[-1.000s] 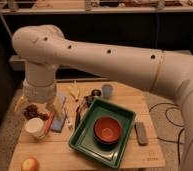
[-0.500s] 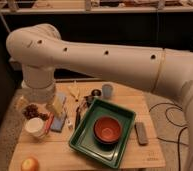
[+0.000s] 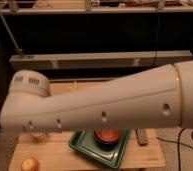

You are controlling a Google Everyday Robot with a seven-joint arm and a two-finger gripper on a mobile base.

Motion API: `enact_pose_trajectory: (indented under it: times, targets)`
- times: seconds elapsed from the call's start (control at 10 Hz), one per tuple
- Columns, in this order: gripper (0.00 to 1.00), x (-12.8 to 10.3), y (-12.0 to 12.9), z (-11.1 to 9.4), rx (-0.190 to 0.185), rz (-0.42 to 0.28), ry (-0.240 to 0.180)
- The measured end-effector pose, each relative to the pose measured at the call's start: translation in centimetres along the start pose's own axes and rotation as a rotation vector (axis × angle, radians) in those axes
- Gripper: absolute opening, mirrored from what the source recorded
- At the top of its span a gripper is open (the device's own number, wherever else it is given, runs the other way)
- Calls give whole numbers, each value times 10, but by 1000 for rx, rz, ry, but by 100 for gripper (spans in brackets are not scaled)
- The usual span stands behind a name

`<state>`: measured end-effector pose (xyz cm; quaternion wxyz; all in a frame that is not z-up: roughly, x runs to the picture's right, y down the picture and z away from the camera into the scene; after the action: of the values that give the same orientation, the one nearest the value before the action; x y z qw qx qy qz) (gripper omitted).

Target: Place pepper in paper cup

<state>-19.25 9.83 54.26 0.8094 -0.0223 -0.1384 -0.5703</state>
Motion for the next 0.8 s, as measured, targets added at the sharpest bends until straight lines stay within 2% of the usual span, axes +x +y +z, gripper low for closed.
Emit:
enact_pose_trajectory:
  times: [0.2,0.4,0.6,0.8]
  targets:
    - [80,-5,4,3,55,-7,77]
    - [80,-10,6,4,91,-13,111]
    - [80,-3,5,7,81,-25,87]
    - [80,28,13,20,79,-8,73]
